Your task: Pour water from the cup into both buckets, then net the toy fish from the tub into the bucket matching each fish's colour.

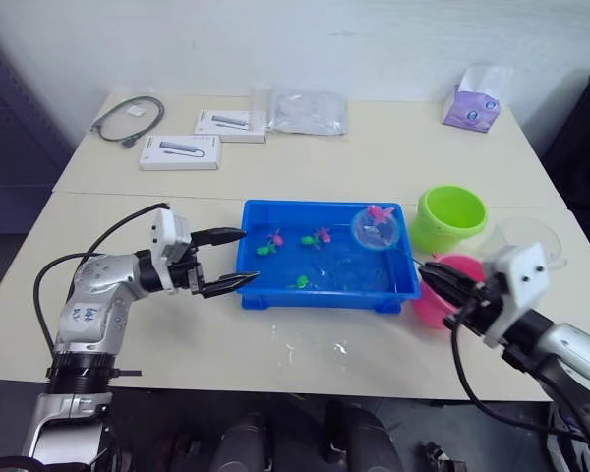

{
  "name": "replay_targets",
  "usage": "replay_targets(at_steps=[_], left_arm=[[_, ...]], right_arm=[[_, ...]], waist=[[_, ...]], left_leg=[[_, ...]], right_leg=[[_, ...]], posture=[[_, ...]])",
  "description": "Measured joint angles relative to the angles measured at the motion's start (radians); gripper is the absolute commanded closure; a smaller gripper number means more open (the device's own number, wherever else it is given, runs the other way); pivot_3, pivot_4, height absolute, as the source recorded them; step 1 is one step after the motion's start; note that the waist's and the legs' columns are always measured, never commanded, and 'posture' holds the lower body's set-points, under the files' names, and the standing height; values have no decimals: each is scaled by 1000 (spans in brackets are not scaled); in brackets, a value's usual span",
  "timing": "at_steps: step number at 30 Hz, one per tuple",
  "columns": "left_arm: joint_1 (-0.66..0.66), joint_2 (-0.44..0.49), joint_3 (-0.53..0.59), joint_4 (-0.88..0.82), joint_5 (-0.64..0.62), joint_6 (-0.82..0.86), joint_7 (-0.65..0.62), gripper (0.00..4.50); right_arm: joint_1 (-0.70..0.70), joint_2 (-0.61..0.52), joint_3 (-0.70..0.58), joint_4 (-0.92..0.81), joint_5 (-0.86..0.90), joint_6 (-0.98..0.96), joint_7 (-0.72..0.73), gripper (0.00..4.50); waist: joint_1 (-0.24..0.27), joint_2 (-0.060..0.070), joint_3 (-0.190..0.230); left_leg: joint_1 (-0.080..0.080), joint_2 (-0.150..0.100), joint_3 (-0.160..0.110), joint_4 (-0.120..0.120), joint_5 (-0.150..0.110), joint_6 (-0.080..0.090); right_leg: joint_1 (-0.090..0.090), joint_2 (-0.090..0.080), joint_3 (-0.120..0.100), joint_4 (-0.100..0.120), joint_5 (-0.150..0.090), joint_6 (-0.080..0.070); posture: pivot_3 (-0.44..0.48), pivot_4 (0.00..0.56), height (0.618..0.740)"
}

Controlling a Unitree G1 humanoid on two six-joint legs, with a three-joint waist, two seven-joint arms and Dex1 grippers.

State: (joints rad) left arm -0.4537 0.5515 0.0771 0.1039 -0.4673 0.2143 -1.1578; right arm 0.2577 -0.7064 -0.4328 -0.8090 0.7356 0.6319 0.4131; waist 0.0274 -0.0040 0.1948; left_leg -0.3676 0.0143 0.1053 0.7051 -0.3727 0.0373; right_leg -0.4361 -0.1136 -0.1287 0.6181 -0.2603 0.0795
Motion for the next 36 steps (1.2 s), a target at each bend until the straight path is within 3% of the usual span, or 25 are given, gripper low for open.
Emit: replay_targets(at_steps=[12, 18, 22, 28, 36], left_arm=[[-124, -55, -68, 127, 6, -9, -54, 14], [-156, -75, -89, 155, 15, -18, -80, 14], [-167, -80, -93, 165, 17, -18, -85, 14], [-167, -93, -99, 165, 18, -5, -82, 14], [-167, -94, -106, 113, 18, 39, -75, 14]], right_arm=[[358, 154, -321, -89, 6, -162, 111, 4500], [474, 249, -385, -39, -82, -290, 171, 4500], [505, 279, -389, 19, -174, -390, 204, 4500], [461, 286, -349, 217, -550, -772, 198, 4500], [377, 269, -306, 265, -824, -878, 96, 4500]], waist=[[-3, 0, 0], [-3, 0, 0], [-5, 0, 0], [-6, 0, 0], [-6, 0, 0]], left_leg=[[8, 0, -1, -2, 0, 0], [11, 0, 1, -4, 0, 0], [13, 0, 3, -5, 0, 0], [14, 0, 6, -6, 0, 0], [15, 0, 7, -5, 0, -1]], right_leg=[[9, 1, 2, -2, 0, 0], [9, 1, 5, -3, 0, 0], [9, 1, 7, -6, 0, 0], [8, 2, 10, -5, 0, 0], [8, 1, 12, -4, 0, 0]], posture=[[0, 150, 740], [0, 150, 740], [0, 150, 740], [0, 150, 740], [0, 150, 740]])
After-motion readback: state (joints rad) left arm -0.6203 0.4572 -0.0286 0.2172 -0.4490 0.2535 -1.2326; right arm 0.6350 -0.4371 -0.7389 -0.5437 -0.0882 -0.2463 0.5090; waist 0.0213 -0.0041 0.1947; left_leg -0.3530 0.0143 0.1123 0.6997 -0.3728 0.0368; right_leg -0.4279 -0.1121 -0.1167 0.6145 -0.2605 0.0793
